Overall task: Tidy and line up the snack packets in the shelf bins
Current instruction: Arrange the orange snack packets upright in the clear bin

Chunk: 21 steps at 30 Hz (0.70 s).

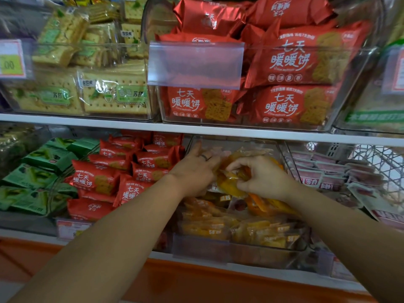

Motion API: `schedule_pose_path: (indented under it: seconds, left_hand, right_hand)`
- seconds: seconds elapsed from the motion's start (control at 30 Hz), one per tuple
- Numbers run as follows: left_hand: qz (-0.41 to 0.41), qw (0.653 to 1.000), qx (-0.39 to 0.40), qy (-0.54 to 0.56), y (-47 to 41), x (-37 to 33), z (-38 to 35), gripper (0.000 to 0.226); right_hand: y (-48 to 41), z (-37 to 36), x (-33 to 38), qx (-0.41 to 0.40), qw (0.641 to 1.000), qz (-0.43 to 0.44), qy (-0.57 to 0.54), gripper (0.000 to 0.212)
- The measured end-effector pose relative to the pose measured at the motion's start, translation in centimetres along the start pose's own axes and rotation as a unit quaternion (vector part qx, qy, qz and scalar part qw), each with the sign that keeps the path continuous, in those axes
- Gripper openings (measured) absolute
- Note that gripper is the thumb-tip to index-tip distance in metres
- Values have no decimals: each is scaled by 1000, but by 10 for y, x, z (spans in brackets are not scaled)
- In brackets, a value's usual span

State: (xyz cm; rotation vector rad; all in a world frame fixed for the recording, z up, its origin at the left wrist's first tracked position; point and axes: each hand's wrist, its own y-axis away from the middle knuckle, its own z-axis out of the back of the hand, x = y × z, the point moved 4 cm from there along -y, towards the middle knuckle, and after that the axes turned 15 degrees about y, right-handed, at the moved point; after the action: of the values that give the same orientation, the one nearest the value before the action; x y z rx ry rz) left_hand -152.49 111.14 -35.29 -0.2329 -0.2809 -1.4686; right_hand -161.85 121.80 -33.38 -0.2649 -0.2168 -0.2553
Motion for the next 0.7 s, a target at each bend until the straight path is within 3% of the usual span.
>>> schedule_pose_path:
  seconds: [0.27,0.47,0.53,0.6,0.7]
  left_hand:
    - [2,983,-92,158,9,8,5,23]
    - [-7,921,-260,290,40,3,0,20]
    - [-6,890,-291,351,51,-1,-2,28]
    - [23,835,-336,435,62,0,3,32]
    - [91,761,-420,486,77,6,17,21]
  right_hand:
    - [1,1,-3,-8,1000,-3,-12,36]
    - [1,6,-4,-15,1000,-10,-25,36]
    - [2,5,-4,-2,1000,-14,-19,37]
    - [3,2,-4,22,1000,-13,-7,38]
    - [8,-4,-4,50,998,-7,-27,34]
